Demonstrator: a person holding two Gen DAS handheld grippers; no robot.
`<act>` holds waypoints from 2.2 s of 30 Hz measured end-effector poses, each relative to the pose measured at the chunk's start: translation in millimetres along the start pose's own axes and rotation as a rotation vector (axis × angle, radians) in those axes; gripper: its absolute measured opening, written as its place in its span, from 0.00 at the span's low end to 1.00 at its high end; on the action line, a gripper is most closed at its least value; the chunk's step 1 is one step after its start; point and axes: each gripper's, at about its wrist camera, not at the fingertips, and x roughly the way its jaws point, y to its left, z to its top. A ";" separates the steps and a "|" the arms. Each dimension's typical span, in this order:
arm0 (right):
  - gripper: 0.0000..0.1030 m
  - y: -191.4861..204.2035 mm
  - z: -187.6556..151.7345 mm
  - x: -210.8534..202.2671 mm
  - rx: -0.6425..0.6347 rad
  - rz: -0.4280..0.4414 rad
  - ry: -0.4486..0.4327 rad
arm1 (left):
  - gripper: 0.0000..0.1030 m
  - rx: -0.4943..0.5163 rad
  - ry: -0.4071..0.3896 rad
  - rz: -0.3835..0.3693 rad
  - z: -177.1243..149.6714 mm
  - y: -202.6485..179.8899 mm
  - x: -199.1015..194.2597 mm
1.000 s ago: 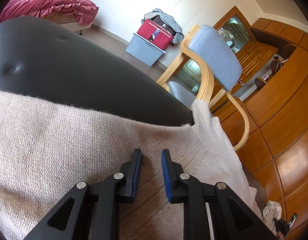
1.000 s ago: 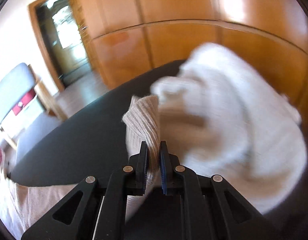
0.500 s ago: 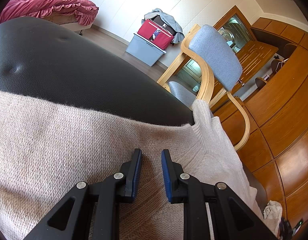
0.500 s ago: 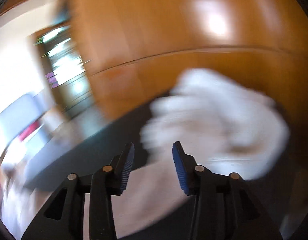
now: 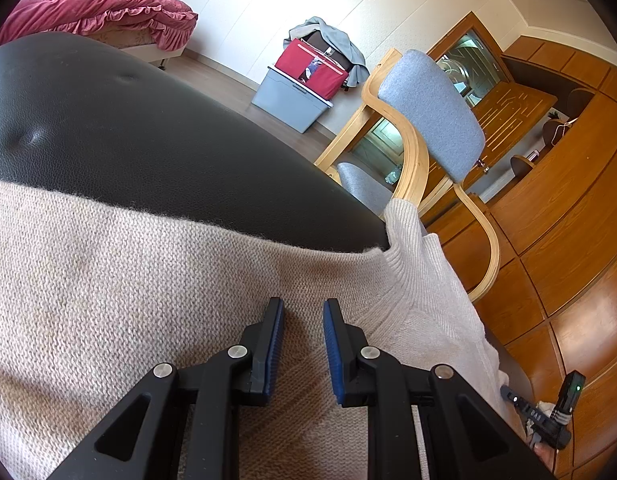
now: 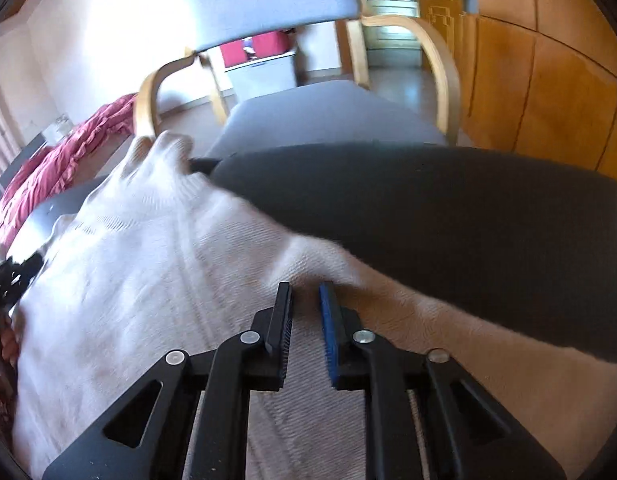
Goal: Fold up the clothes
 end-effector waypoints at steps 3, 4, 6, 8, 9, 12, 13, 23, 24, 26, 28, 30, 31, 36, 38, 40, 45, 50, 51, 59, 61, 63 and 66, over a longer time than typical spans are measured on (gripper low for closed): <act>0.10 -23.7 -4.1 -5.1 0.107 -0.027 -0.020 | 0.19 0.016 -0.001 0.015 2.3 -3.0 2.7; 0.07 -28.9 -6.6 -7.3 0.131 -0.018 -0.028 | 0.19 0.020 0.000 0.017 3.9 -3.4 4.1; 0.03 -34.9 -10.5 -12.2 0.161 -0.026 -0.040 | 0.19 0.024 0.003 0.015 8.0 -3.0 6.8; 0.06 -35.0 -15.3 -23.2 0.163 -0.081 -0.061 | 0.19 0.028 0.008 0.011 11.7 -2.1 8.9; 0.09 -32.2 -17.9 -32.0 0.141 -0.081 -0.073 | 0.19 0.028 0.010 0.008 13.1 -1.2 9.4; 0.09 -23.1 -29.1 -51.7 0.075 -0.091 -0.080 | 0.19 0.025 0.014 0.002 16.6 1.0 10.5; 0.09 -20.4 -34.5 -53.6 0.053 -0.100 -0.065 | 0.19 0.029 0.015 0.005 17.4 0.3 11.4; 0.09 -36.3 -23.9 -23.3 0.099 -0.104 -0.012 | 0.19 0.101 0.041 0.094 23.2 -13.9 14.2; 0.09 -35.0 -20.4 -21.2 0.097 -0.106 -0.012 | 0.19 0.150 0.049 0.155 21.5 -23.1 10.5; 0.10 -29.3 -20.3 -30.0 0.073 -0.146 -0.018 | 0.20 0.231 0.035 0.238 12.7 -37.1 0.3; 0.10 -23.0 -22.0 -38.7 0.035 -0.167 -0.037 | 0.22 0.307 0.028 0.260 -3.1 -46.2 -8.4; 0.10 -23.0 -29.7 -45.8 0.018 -0.169 -0.017 | 0.22 0.341 0.052 0.260 -15.6 -46.6 -9.3; 0.10 -24.9 -33.9 -47.2 0.015 -0.174 -0.002 | 0.22 0.336 0.053 0.249 -17.5 -44.6 -10.5; 0.17 -64.4 -52.4 -62.5 0.136 -0.188 -0.011 | 0.22 0.198 0.044 0.109 -13.2 -17.4 -20.5; 0.27 -82.3 -62.0 -83.3 0.190 -0.199 -0.054 | 0.22 0.132 0.041 0.047 -10.7 -3.7 -25.9; 0.35 -103.7 -73.3 -108.0 0.245 -0.247 -0.098 | 0.22 0.090 0.041 0.006 -9.4 4.6 -28.7; 0.70 -172.1 -111.9 -176.8 0.492 -0.422 -0.225 | 0.22 0.087 0.039 0.003 -11.8 5.1 -31.1; 0.70 -230.7 -157.9 -210.5 0.753 -0.477 -0.243 | 0.22 0.075 0.040 -0.007 -11.7 7.5 -31.7; 0.68 -236.1 -162.5 -211.7 0.774 -0.474 -0.251 | 0.22 0.075 0.040 -0.007 -10.8 8.1 -31.4; 0.52 -272.9 -170.2 -208.3 0.890 -0.424 -0.303 | 0.22 0.073 0.040 -0.007 -7.8 10.0 -30.1; 0.43 -278.5 -168.0 -207.1 0.905 -0.414 -0.309 | 0.22 0.073 0.040 -0.008 -7.9 10.4 -30.6; 0.29 -284.4 -167.8 -205.6 0.920 -0.406 -0.303 | 0.22 0.072 0.040 -0.009 -8.0 11.0 -31.1; 0.10 -285.4 -165.0 -202.9 0.903 -0.381 -0.307 | 0.22 0.071 0.040 -0.010 -7.6 11.1 -31.0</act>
